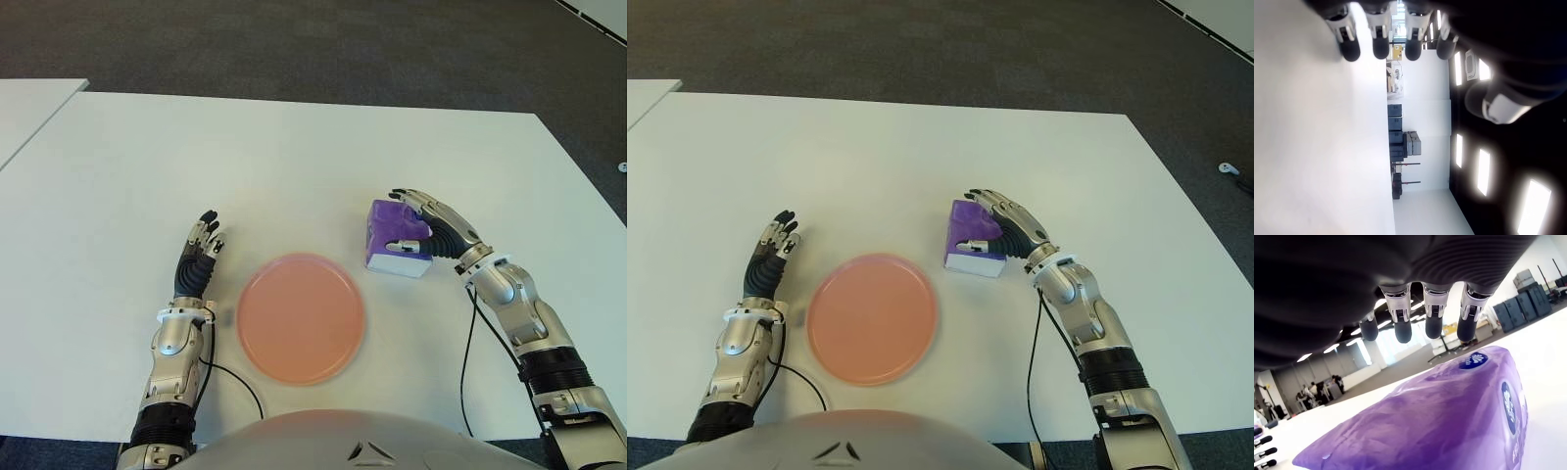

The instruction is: Put the tissue paper into the plate.

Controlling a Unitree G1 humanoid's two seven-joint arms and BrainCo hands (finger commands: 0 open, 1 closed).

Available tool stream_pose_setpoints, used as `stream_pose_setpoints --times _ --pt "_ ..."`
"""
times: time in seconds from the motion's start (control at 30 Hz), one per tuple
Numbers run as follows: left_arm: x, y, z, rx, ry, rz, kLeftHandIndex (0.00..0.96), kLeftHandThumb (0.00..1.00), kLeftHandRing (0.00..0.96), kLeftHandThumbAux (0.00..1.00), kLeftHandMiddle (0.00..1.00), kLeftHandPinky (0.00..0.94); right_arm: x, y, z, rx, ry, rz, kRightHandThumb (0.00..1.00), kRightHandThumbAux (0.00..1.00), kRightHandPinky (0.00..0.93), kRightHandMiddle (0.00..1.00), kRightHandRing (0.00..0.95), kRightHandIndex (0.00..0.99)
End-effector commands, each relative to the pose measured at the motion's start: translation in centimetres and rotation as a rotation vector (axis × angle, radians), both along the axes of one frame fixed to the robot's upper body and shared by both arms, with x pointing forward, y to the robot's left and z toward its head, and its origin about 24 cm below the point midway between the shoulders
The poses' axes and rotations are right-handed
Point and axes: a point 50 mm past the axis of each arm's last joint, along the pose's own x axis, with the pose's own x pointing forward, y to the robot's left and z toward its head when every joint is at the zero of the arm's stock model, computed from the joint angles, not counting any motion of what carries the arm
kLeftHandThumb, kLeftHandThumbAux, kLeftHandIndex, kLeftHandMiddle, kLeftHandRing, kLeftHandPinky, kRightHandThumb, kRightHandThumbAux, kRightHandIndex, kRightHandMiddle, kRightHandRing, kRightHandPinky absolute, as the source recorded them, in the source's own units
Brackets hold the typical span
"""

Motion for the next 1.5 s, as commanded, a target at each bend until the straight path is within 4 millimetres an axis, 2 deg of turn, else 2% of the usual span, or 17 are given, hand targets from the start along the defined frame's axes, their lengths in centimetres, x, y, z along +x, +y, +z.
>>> stream_pose_setpoints --times 0.03,1.5 --pt "-1.15 -0.18 -1.57 -0.02 0.091 0.012 0.0 0.0 0.0 0.463 0.0 0.0 0.09 0.1 -0.31 0.003 0.011 -0.004 0.304 0.319 0.0 0.0 0.0 0.0" --pt "-1.52 -0.11 -1.5 -0.016 0.096 0.027 0.0 0.0 0.0 0.455 0.0 0.0 -0.24 -0.04 -0.02 0.004 0.008 -0.001 0.305 0.319 0.0 0.0 0.0 0.0"
